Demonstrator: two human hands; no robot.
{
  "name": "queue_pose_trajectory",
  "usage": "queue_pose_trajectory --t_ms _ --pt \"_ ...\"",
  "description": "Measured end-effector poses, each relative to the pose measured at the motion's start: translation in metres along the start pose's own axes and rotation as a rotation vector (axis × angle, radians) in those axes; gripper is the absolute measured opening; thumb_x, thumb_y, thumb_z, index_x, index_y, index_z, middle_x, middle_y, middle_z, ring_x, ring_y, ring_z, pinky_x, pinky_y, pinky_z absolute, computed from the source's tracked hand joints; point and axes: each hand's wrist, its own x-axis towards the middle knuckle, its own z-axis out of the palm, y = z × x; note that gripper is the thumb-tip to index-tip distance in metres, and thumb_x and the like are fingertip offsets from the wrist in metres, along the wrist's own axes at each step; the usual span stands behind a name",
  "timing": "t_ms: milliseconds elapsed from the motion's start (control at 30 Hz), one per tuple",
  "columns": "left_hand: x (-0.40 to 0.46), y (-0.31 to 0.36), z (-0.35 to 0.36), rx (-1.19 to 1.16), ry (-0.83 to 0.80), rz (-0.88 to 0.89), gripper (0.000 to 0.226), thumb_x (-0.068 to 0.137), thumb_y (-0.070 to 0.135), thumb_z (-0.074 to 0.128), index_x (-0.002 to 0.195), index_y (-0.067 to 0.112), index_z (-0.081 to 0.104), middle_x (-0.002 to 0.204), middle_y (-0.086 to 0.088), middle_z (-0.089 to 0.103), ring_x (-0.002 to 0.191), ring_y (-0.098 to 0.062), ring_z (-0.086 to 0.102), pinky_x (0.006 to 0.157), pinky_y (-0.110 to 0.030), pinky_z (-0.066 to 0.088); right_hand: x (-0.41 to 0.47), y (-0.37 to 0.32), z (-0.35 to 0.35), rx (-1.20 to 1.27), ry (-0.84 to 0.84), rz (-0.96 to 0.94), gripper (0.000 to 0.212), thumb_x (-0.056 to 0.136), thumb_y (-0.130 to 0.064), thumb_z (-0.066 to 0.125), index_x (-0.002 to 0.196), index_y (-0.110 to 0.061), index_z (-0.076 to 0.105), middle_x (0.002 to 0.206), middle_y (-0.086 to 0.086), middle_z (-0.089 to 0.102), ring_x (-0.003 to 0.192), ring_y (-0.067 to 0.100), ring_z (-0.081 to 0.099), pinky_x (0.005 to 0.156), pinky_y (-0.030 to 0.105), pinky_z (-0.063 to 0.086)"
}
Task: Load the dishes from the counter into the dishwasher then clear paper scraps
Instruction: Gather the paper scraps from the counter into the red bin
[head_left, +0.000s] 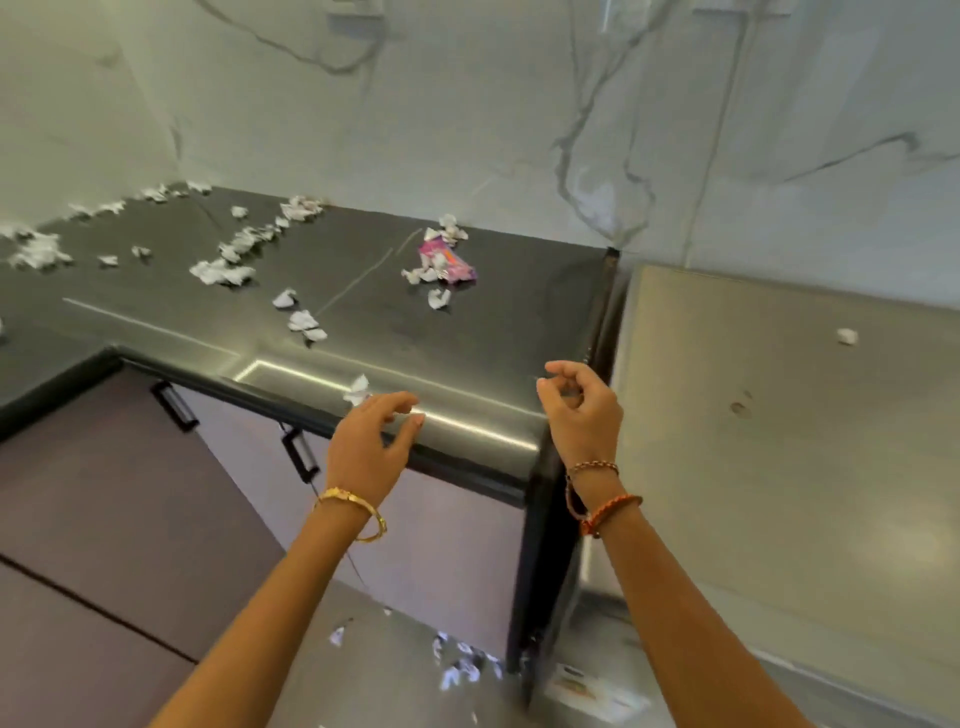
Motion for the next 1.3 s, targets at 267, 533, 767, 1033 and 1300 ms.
queue_pose_trajectory --t_ms 267,533,767,1033,1300 --pt "0.072 -0.091 -0.024 -0.097 0.323 -0.313 0.020 0.090 0.007 0.055 0.108 0.003 0.062 0.101 -0.005 0.060 0.088 -0.014 0.053 0.071 -0.010 0.040 0.048 -0.011 0.141 -0.259 -0.808 -0.433 0.043 0.075 -0.023 0.075 0.115 -0.013 0.062 0.113 0.007 0.062 0.093 0.013 0.056 0.082 0.014 0.037" --pt "0.133 -0.152 -0.048 -0.204 0.349 -0.491 0.012 0.092 0.007 0.052 0.101 0.010 0.058 0.075 0.005 0.057 0.063 -0.007 0.058 0.050 -0.011 0.048 0.044 0.007 0.228 -0.204 -0.914 -0.690 0.012 0.069 -0.001 0.063 0.072 -0.007 0.073 0.078 0.008 0.070 0.073 0.025 0.064 0.071 0.033 0.053" --pt "0.183 -0.176 -0.053 -0.770 0.335 -0.732 0.007 0.093 0.008 0.051 0.090 0.011 0.057 0.078 -0.002 0.057 0.066 -0.011 0.056 0.054 -0.012 0.052 0.064 -0.002 0.292 -0.037 -0.581 -0.404 0.016 0.070 0.008 0.066 0.072 -0.006 0.072 0.074 -0.001 0.067 0.077 0.003 0.058 0.068 0.000 0.040" --pt "0.218 -0.224 -0.081 -1.308 -0.046 -0.923 0.039 0.100 0.035 0.030 0.095 0.007 0.057 0.090 -0.007 0.062 0.079 -0.014 0.064 0.072 -0.025 0.054 0.050 -0.025 0.367 0.020 -0.121 -0.623 0.006 0.074 0.000 0.071 0.079 -0.003 0.072 0.086 0.010 0.065 0.082 0.007 0.058 0.075 0.013 0.048" --pt "0.233 -0.234 -0.085 -1.398 -0.216 -1.131 0.051 0.100 0.041 0.025 0.080 0.007 0.058 0.062 -0.004 0.057 0.045 -0.011 0.055 0.042 -0.017 0.045 0.047 -0.024 0.389 -0.297 -0.106 -0.959 0.018 0.086 -0.018 0.058 0.094 -0.011 0.072 0.100 0.004 0.070 0.099 0.017 0.057 0.087 0.027 0.043"
